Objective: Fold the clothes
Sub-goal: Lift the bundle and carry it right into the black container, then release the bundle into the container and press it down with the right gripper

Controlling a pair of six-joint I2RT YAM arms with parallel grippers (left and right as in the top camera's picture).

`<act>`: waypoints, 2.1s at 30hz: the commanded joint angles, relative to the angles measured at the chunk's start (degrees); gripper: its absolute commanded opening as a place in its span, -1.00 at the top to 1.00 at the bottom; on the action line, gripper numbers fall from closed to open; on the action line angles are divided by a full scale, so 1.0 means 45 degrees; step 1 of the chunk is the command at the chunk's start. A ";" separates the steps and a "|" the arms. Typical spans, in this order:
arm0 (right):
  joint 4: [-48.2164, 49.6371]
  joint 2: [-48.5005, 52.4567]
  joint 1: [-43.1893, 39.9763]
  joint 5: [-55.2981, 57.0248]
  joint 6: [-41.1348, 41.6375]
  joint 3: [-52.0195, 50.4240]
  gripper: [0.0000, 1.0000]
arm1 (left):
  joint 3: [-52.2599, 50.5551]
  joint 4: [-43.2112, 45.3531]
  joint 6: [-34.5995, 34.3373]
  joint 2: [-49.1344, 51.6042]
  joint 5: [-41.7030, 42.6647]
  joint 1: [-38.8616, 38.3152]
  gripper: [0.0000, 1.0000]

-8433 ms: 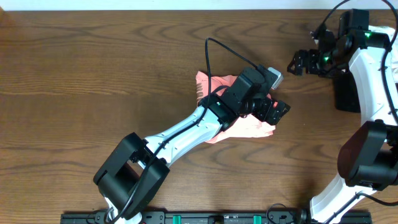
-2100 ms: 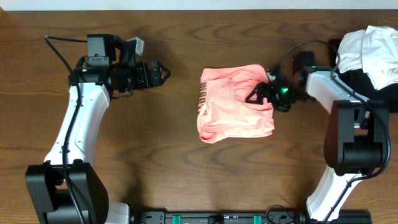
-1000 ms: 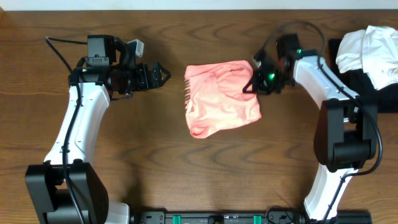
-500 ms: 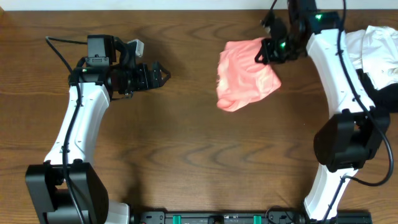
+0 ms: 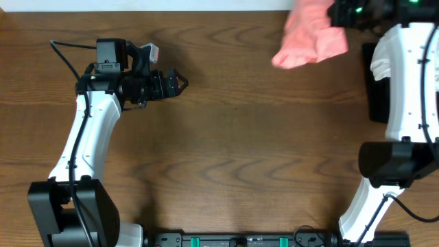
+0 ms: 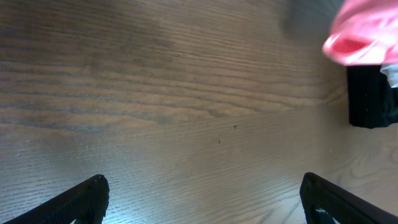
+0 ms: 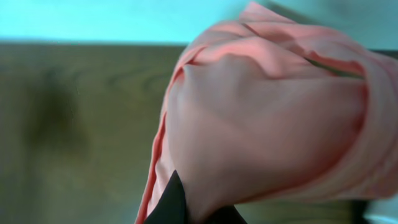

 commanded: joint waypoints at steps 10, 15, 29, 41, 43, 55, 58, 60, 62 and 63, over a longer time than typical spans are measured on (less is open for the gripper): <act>0.1773 -0.0214 -0.2720 0.1205 0.4469 0.1015 0.97 | 0.0175 -0.0034 0.0175 -0.0121 -0.0063 0.0019 -0.96; 0.2181 -0.0214 -0.3827 0.1467 0.5285 0.1010 0.98 | 0.0175 -0.0034 0.0175 -0.0121 -0.0063 0.0019 -0.96; 0.2788 -0.0189 -0.5425 0.1438 0.4590 0.0738 0.97 | 0.0175 -0.0039 0.0170 -0.0117 -0.0058 0.0019 -0.96; 0.3769 -0.0112 -0.6460 -0.1059 0.2691 -0.1423 0.98 | 0.0175 -0.0029 0.0175 -0.0121 -0.0092 0.0019 -0.96; 0.3740 -0.0112 -0.6562 -0.1059 0.2696 -0.1802 0.97 | 0.0175 -0.0034 0.0170 -0.0121 -0.0306 0.0019 -0.96; 0.0947 -0.0136 -0.7606 -0.1005 0.4075 -0.2123 0.88 | 0.0175 -0.0029 0.0175 -0.0121 -0.0393 0.0019 -0.96; 0.0185 -0.0136 -0.7980 -0.1010 0.4090 -0.2123 0.78 | 0.0175 -0.0024 0.0175 -0.0121 -0.0393 0.0019 -0.96; -0.0238 -0.0136 -0.8184 -0.1005 0.4090 -0.2123 0.70 | 0.0175 -0.0019 0.0175 -0.0121 -0.0393 0.0019 -0.96; -0.0661 -0.0136 -0.8427 -0.1005 0.4090 -0.2123 0.62 | 0.0175 -0.0019 0.0175 -0.0121 -0.0393 0.0019 -0.96; -0.0840 -0.0136 -0.8529 -0.1010 0.4090 -0.2123 0.58 | 0.0175 -0.0024 0.0175 -0.0121 -0.0393 0.0019 -0.96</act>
